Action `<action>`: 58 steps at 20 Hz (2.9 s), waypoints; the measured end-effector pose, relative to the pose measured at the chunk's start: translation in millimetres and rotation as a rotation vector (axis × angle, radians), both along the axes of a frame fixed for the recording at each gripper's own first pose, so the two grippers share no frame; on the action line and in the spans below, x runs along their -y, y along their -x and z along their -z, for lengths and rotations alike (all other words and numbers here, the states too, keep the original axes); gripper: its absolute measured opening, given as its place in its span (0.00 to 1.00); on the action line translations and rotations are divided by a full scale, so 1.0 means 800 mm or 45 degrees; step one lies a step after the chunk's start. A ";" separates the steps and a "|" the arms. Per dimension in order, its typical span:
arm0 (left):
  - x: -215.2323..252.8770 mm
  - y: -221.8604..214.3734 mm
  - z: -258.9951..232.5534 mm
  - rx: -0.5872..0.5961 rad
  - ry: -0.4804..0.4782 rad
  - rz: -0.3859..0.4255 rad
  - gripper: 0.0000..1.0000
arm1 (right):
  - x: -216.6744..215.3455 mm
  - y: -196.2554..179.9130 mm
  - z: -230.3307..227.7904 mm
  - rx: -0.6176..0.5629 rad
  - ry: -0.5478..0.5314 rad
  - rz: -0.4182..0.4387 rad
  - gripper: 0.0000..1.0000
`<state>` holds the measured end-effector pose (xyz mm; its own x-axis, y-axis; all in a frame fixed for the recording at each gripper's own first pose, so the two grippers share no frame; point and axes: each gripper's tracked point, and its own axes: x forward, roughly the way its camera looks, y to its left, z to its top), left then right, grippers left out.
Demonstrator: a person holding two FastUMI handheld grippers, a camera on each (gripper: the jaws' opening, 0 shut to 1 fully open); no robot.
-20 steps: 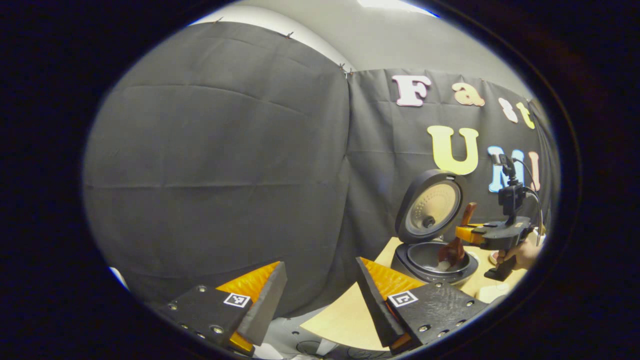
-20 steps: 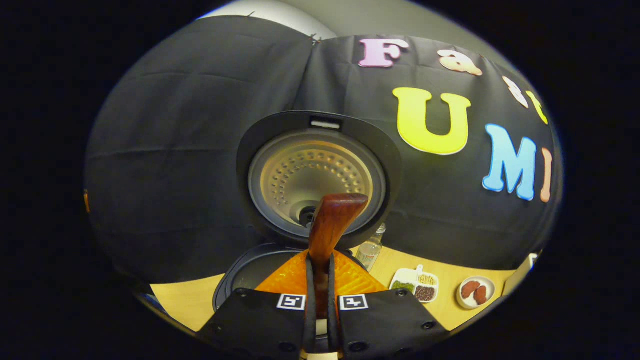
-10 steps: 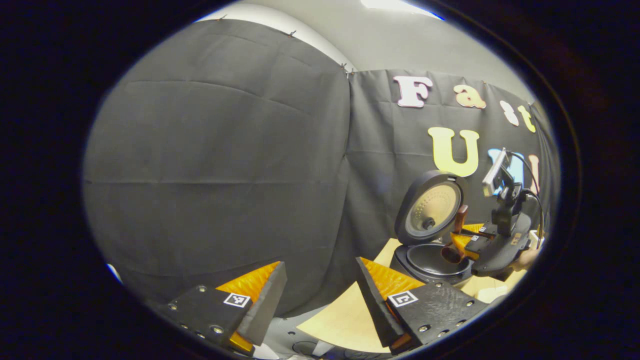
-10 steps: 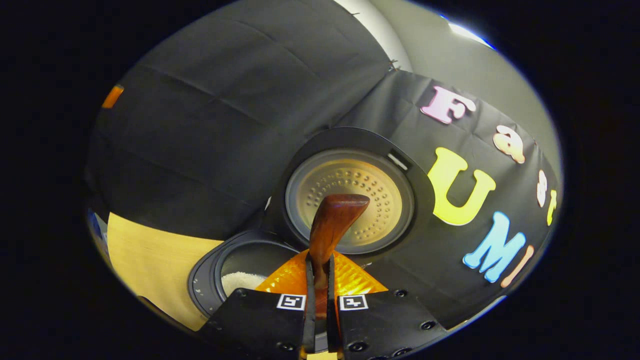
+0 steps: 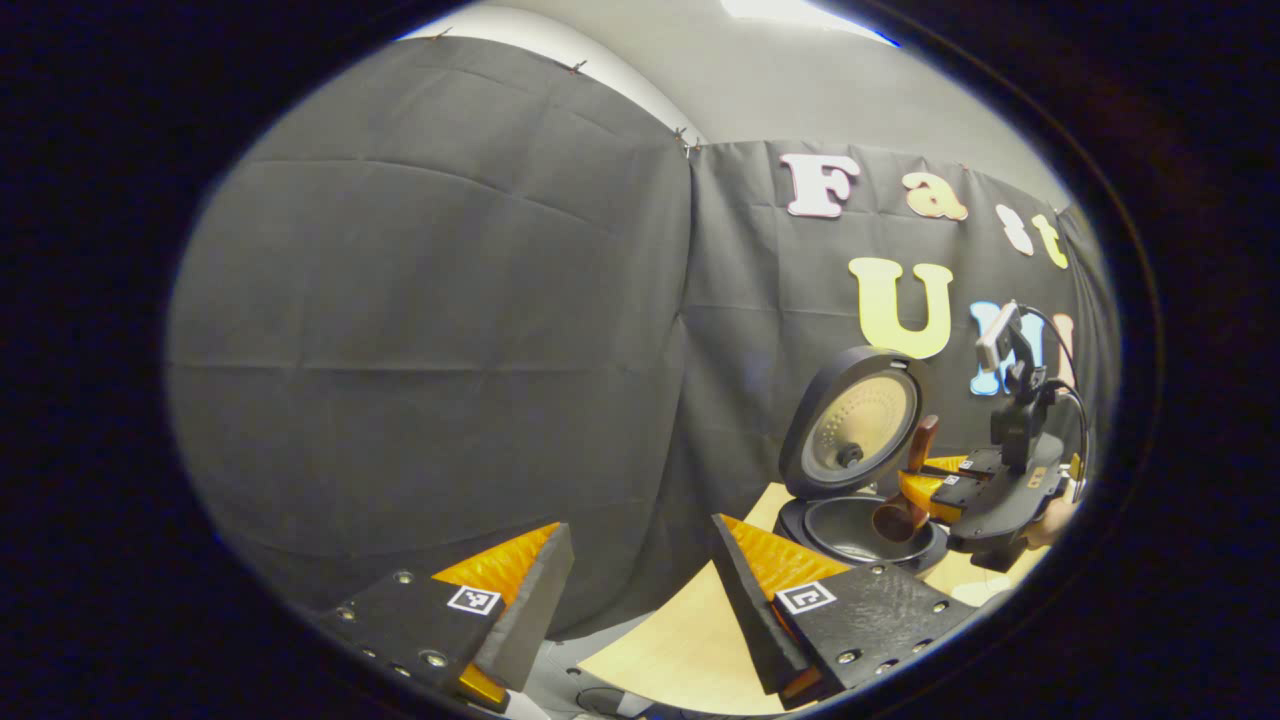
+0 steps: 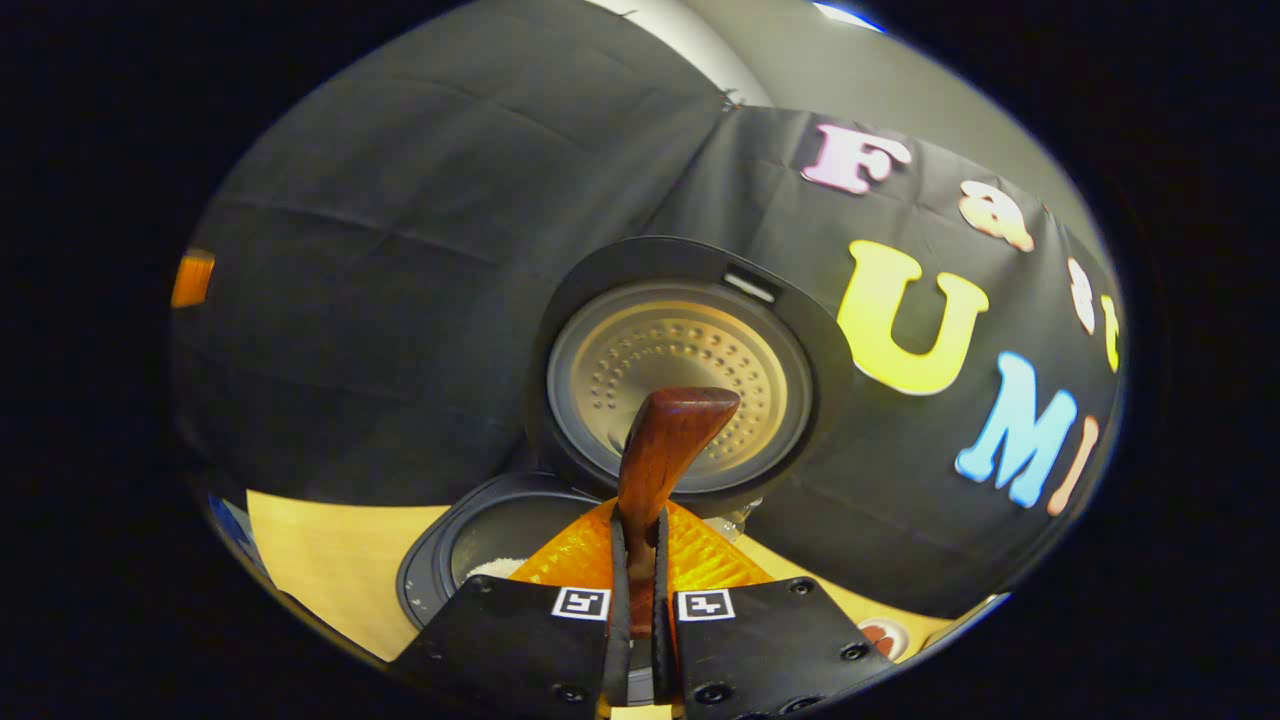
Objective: Close the left gripper, press the button to open the rice cooker; take a wooden spoon from the chopstick holder with the right hand, scoop a spoonful of rice and pour it into the rice cooker, then put the wooden spoon back into the chopstick holder.
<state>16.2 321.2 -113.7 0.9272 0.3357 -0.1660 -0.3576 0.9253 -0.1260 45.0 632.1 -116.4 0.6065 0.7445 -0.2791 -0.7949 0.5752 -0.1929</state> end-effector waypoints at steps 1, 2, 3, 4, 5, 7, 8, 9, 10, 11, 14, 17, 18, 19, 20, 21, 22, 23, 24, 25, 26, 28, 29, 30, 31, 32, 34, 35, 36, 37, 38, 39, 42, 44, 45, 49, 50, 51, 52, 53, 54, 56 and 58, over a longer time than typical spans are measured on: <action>0.003 -0.006 -0.002 0.006 0.002 0.012 0.84 | 0.005 -0.004 -0.001 -0.075 -0.041 0.027 0.11; 0.006 -0.012 -0.005 0.011 0.005 0.024 0.84 | 0.011 -0.008 -0.003 -0.148 -0.085 0.053 0.11; 0.010 -0.018 -0.005 0.015 0.007 0.039 0.84 | 0.016 -0.012 -0.005 -0.218 -0.127 0.076 0.11; 0.014 -0.024 -0.008 0.021 0.006 0.055 0.84 | 0.021 -0.016 -0.010 -0.279 -0.173 0.098 0.08; 0.019 -0.031 -0.009 0.026 0.006 0.071 0.84 | 0.029 -0.019 -0.016 -0.339 -0.219 0.119 0.08; 0.030 -0.042 -0.013 0.032 0.008 0.108 0.84 | 0.041 -0.022 -0.028 -0.462 -0.324 0.157 0.11; 0.038 -0.047 -0.016 0.034 0.010 0.130 0.84 | 0.047 -0.022 -0.037 -0.517 -0.380 0.175 0.11; 0.045 -0.053 -0.018 0.039 0.008 0.153 0.84 | 0.056 -0.025 -0.046 -0.564 -0.438 0.194 0.11; 0.051 -0.058 -0.024 0.047 0.000 0.173 0.84 | 0.066 -0.029 -0.056 -0.601 -0.491 0.214 0.10; 0.059 -0.063 -0.029 0.055 -0.007 0.191 0.83 | 0.079 -0.033 -0.066 -0.629 -0.534 0.234 0.07; 0.084 -0.076 -0.046 0.084 -0.005 0.234 0.83 | 0.119 -0.049 -0.082 -0.677 -0.624 0.287 0.11; 0.127 -0.090 -0.057 0.103 0.011 0.274 0.83 | 0.170 -0.061 -0.092 -0.688 -0.662 0.345 0.11; 0.143 -0.092 -0.064 0.114 0.013 0.293 0.83 | 0.188 -0.065 -0.093 -0.681 -0.667 0.364 0.11; 0.161 -0.095 -0.069 0.122 0.010 0.315 0.83 | 0.207 -0.070 -0.092 -0.673 -0.669 0.388 0.11; 0.179 -0.099 -0.073 0.125 0.003 0.339 0.83 | 0.226 -0.075 -0.091 -0.666 -0.671 0.411 0.11; 0.194 -0.101 -0.078 0.130 -0.008 0.358 0.83 | 0.246 -0.079 -0.091 -0.660 -0.674 0.432 0.11; 0.210 -0.103 -0.084 0.135 -0.016 0.379 0.83 | 0.264 -0.080 -0.088 -0.654 -0.677 0.454 0.11; 0.226 -0.103 -0.088 0.140 -0.020 0.400 0.83 | 0.286 -0.082 -0.086 -0.648 -0.681 0.478 0.11; 0.242 -0.104 -0.095 0.148 -0.022 0.421 0.84 | 0.306 -0.085 -0.085 -0.642 -0.684 0.502 0.11; 0.257 -0.105 -0.101 0.155 -0.026 0.439 0.84 | 0.325 -0.088 -0.083 -0.642 -0.687 0.525 0.11; 0.271 -0.107 -0.104 0.159 -0.030 0.458 0.84 | 0.342 -0.092 -0.082 -0.641 -0.691 0.548 0.11; 0.298 -0.108 -0.113 0.168 -0.038 0.489 0.83 | 0.379 -0.098 -0.078 -0.634 -0.698 0.598 0.11; 0.309 -0.108 -0.116 0.173 -0.039 0.502 0.83 | 0.399 -0.101 -0.078 -0.627 -0.698 0.624 0.11; 0.321 -0.108 -0.121 0.179 -0.038 0.516 0.84 | 0.419 -0.101 -0.076 -0.618 -0.695 0.648 0.11; 0.333 -0.107 -0.123 0.183 -0.037 0.529 0.84 | 0.439 -0.102 -0.074 -0.608 -0.692 0.673 0.11; 0.344 -0.107 -0.126 0.187 -0.035 0.542 0.84 | 0.457 -0.102 -0.073 -0.598 -0.688 0.696 0.11; 0.367 -0.107 -0.130 0.190 -0.036 0.567 0.84 | 0.491 -0.104 -0.073 -0.579 -0.684 0.742 0.11; 0.377 -0.107 -0.131 0.191 -0.037 0.579 0.84 | 0.508 -0.106 -0.071 -0.572 -0.682 0.764 0.11; 0.388 -0.105 -0.133 0.194 -0.038 0.591 0.84 | 0.524 -0.108 -0.068 -0.566 -0.681 0.786 0.11; 0.398 -0.105 -0.135 0.195 -0.040 0.602 0.84 | 0.540 -0.111 -0.064 -0.565 -0.679 0.808 0.11; 0.408 -0.106 -0.138 0.198 -0.042 0.612 0.84 | 0.555 -0.110 -0.062 -0.564 -0.680 0.830 0.11; 0.417 -0.104 -0.141 0.202 -0.044 0.622 0.84 | 0.570 -0.111 -0.060 -0.562 -0.682 0.848 0.11; 0.440 -0.105 -0.147 0.209 -0.051 0.644 0.84 | 0.607 -0.109 -0.049 -0.557 -0.672 0.899 0.11; 0.452 -0.103 -0.149 0.209 -0.050 0.654 0.83 | 0.628 -0.109 -0.043 -0.556 -0.664 0.925 0.11; 0.457 -0.103 -0.148 0.208 -0.047 0.656 0.84 | 0.637 -0.108 -0.039 -0.558 -0.662 0.938 0.11; 0.480 -0.102 -0.148 0.198 -0.050 0.669 0.84 | 0.673 -0.107 -0.018 -0.568 -0.642 0.987 0.11; 0.485 -0.102 -0.149 0.197 -0.055 0.676 0.84 | 0.681 -0.105 -0.010 -0.571 -0.635 1.000 0.11; 0.491 -0.103 -0.149 0.196 -0.059 0.680 0.84 | 0.689 -0.104 -0.005 -0.574 -0.627 1.012 0.11; 0.497 -0.103 -0.150 0.195 -0.063 0.686 0.84 | 0.696 -0.102 0.001 -0.578 -0.620 1.024 0.11; 0.502 -0.105 -0.150 0.195 -0.065 0.691 0.84 | 0.704 -0.101 0.007 -0.584 -0.612 1.037 0.11; 0.508 -0.106 -0.149 0.193 -0.066 0.696 0.84 | 0.711 -0.098 0.012 -0.591 -0.606 1.049 0.11; 0.518 -0.109 -0.148 0.189 -0.062 0.706 0.84 | 0.720 -0.097 0.025 -0.606 -0.595 1.067 0.11; 0.529 -0.110 -0.147 0.185 -0.059 0.715 0.84 | 0.726 -0.093 0.039 -0.622 -0.576 1.078 0.11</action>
